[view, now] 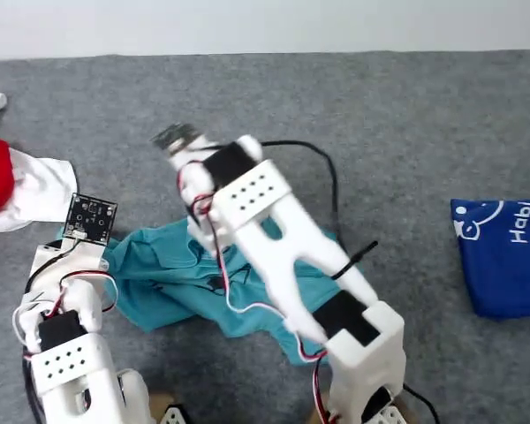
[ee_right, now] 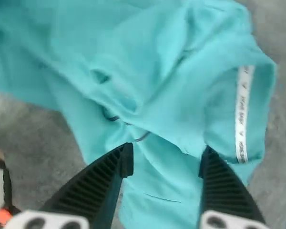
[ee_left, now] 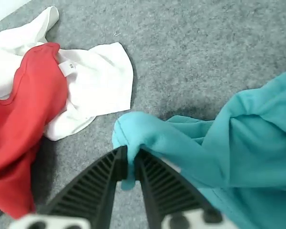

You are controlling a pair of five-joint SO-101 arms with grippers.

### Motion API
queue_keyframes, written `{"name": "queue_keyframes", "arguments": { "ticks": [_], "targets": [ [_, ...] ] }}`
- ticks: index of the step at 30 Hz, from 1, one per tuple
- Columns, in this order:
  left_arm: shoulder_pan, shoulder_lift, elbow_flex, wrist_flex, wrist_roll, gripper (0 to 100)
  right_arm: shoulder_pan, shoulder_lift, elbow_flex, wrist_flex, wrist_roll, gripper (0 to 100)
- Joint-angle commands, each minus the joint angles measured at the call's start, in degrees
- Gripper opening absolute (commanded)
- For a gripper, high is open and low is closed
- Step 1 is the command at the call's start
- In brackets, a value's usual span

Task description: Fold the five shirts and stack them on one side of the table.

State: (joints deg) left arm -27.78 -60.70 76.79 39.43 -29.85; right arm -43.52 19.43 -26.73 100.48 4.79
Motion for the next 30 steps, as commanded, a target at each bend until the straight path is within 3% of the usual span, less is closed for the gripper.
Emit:
{"name": "queue_keyframes", "arguments": {
  "ticks": [1, 8, 25, 30],
  "targets": [
    [-0.3, -0.4, -0.4, 0.1, -0.3, 0, -2.2, -0.4, -0.4, 2.0, 2.0, 25.8],
    [-0.2, -0.4, -0.3, 0.1, -0.3, 0, -3.2, 5.6, -0.6, 1.8, 1.8, 25.7],
    [-0.1, -0.4, 1.4, 0.2, -0.3, 0, -2.7, 9.6, -0.4, -12.4, 2.2, 25.1],
    [-0.3, -0.4, 1.8, 0.3, -0.3, 0, -0.7, 12.8, -0.6, -13.5, 2.2, 13.5]
  ]
}}
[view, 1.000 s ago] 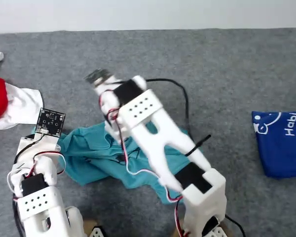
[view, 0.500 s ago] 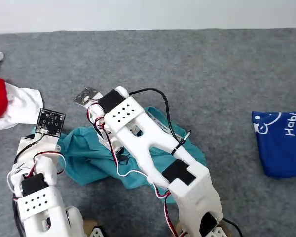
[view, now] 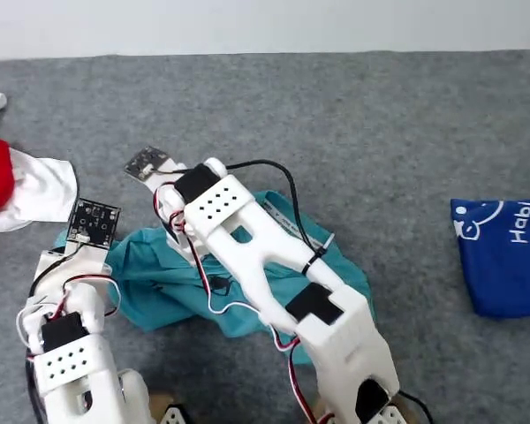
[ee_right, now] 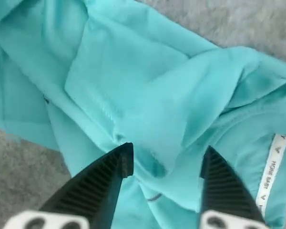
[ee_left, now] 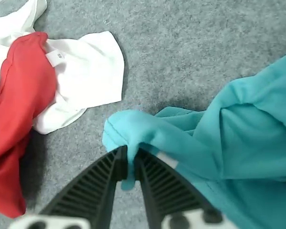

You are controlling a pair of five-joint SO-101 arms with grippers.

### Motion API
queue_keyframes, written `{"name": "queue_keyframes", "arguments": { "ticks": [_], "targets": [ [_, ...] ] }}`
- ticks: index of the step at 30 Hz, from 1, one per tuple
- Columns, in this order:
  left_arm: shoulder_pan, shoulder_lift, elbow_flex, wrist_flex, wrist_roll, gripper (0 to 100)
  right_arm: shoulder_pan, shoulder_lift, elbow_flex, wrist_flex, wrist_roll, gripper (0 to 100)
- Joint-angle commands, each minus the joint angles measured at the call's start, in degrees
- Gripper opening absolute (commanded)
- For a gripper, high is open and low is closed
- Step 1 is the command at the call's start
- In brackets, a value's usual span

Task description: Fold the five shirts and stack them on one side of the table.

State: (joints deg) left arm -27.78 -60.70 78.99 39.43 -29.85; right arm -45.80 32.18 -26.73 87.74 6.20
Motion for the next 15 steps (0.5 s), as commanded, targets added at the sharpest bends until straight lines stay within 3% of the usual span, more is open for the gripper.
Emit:
{"name": "queue_keyframes", "arguments": {
  "ticks": [1, 10, 15],
  "targets": [
    [-0.3, -0.4, -0.4, 0.2, -0.3, 0, 1.9, 0.6, -0.6, -0.7, 0.8, 10.9],
    [-0.1, -0.4, -0.6, 0.1, -0.3, 0, 6.6, -0.1, -2.9, -1.5, 0.8, 0.6],
    [-0.1, -0.4, -3.0, 0.3, -0.1, 0, 11.6, -2.3, -9.1, -0.7, 4.5, 0.9]
  ]
}}
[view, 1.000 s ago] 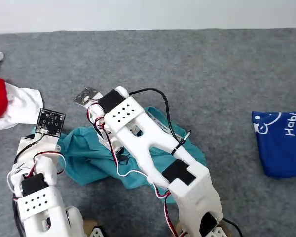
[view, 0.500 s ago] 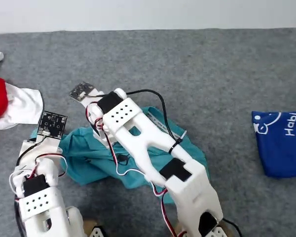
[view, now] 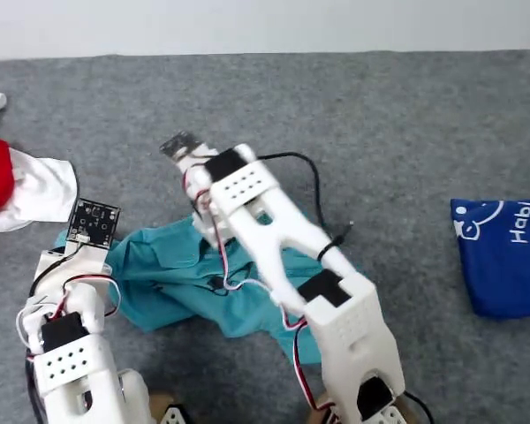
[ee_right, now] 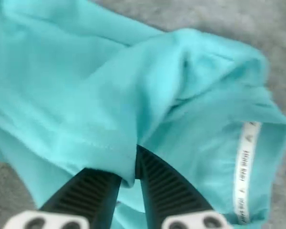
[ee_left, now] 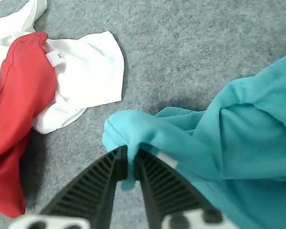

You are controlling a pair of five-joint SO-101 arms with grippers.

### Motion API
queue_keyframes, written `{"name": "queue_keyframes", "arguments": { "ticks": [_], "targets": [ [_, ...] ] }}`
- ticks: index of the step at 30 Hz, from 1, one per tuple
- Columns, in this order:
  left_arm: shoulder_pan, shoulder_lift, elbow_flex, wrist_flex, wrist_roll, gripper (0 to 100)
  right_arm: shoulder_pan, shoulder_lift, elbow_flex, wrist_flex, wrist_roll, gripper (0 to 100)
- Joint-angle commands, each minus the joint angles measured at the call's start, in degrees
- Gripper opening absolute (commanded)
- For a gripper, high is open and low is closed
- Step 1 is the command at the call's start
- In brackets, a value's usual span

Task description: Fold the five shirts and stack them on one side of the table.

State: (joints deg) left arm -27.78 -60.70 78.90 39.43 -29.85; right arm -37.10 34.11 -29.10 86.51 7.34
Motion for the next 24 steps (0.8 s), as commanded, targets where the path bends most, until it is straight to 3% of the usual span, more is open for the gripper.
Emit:
{"name": "queue_keyframes", "arguments": {
  "ticks": [1, 5, 10, 17, 24],
  "targets": [
    [-0.1, -0.4, -4.1, 0.3, 0.6, 0, 3.6, -4.8, -7.8, 1.1, 4.8, 0.9],
    [0.5, -0.4, -11.6, 0.3, 7.8, 0, 7.0, -7.6, -13.6, 3.6, 6.0, 0.9],
    [8.8, -0.4, -24.9, 0.4, 12.4, 0, 10.1, -12.8, -24.2, 6.8, 6.1, 0.9],
    [24.3, -0.4, -43.9, 0.4, 12.5, 0, 16.6, -21.1, -38.0, 13.8, 6.1, 0.9],
    [28.5, 0.0, -60.4, 0.4, 12.3, 0, 28.2, -33.5, -46.3, 15.7, 6.8, 0.9]
  ]
}}
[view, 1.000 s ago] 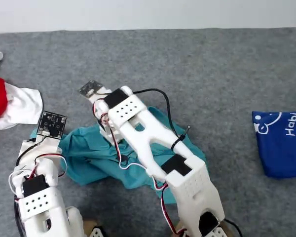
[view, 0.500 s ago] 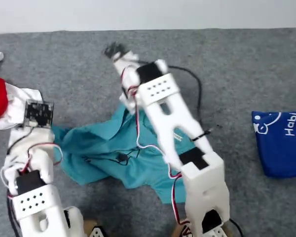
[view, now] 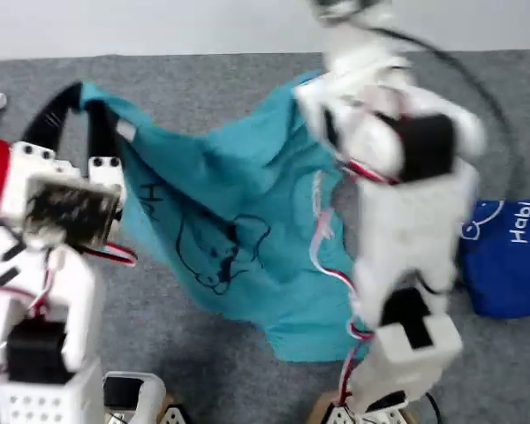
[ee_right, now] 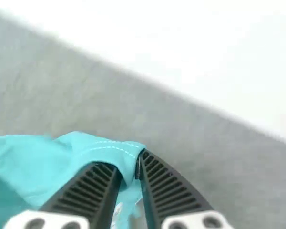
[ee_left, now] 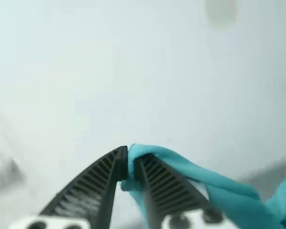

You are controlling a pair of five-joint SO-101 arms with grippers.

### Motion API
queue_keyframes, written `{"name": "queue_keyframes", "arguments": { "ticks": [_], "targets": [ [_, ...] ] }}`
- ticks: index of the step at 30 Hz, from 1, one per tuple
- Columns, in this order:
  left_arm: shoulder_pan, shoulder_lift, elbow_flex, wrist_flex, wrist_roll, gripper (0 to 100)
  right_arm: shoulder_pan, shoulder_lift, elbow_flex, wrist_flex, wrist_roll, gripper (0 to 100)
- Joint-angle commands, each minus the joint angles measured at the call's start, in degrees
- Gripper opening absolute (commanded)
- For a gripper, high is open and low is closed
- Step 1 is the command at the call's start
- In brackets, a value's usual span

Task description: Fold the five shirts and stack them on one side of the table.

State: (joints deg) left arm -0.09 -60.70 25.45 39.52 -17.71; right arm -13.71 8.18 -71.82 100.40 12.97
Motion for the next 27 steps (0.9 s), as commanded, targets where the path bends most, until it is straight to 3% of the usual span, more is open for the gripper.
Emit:
{"name": "queue_keyframes", "arguments": {
  "ticks": [1, 8, 17, 27],
  "targets": [
    [0.6, 0.0, -8.4, 0.3, -0.3, 0, 6.9, -9.5, -3.6, 1.7, 2.3, 0.9],
    [0.3, -1.5, -11.6, 0.3, -14.7, 0, 20.2, -21.3, -3.6, 1.6, 7.9, 0.9],
    [0.1, -6.2, -11.7, 5.8, -21.6, 0, 31.0, -28.6, -4.0, 1.6, 11.0, 0.9],
    [-12.5, -14.4, -6.9, 14.3, -22.3, 0, 35.8, -35.0, -3.7, -5.8, 11.0, 0.9]
  ]
}}
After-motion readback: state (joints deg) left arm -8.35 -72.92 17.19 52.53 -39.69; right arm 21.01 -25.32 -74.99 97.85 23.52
